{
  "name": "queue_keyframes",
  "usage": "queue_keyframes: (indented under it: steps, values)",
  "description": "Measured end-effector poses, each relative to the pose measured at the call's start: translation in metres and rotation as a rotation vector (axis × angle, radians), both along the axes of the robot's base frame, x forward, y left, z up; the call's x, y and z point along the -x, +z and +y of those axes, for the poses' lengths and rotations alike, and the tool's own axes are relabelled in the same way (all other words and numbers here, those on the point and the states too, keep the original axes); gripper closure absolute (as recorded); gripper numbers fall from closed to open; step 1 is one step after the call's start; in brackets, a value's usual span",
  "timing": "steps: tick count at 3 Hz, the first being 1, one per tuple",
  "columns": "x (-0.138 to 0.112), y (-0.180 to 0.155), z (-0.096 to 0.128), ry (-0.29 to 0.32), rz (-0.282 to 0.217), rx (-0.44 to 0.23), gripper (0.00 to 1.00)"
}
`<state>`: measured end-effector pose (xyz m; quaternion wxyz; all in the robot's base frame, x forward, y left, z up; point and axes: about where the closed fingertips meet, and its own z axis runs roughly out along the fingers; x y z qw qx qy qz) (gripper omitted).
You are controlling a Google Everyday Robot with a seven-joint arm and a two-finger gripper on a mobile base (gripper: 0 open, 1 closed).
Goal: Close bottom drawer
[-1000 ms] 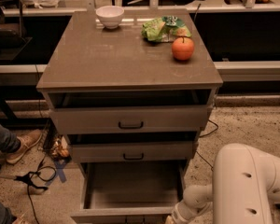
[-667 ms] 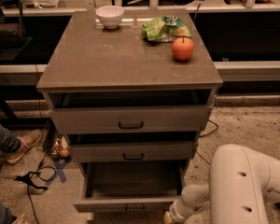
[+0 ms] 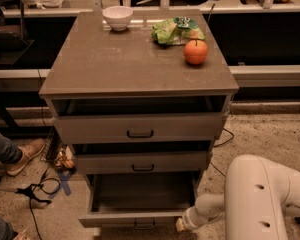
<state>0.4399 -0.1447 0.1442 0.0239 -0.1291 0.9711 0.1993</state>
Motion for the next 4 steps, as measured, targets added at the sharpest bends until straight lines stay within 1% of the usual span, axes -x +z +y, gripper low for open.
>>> queue_keyframes:
  steps: [1, 2, 3, 4]
  values:
    - [-0.032, 0.003, -0.003, -0.021, -0.081, -0.005, 1.00]
    - [-0.032, 0.003, -0.003, -0.021, -0.081, -0.005, 1.00]
    - [-0.065, 0.004, 0.003, -0.026, -0.138, -0.013, 1.00]
    - [-0.125, 0.006, 0.020, -0.019, -0.235, -0.042, 1.00]
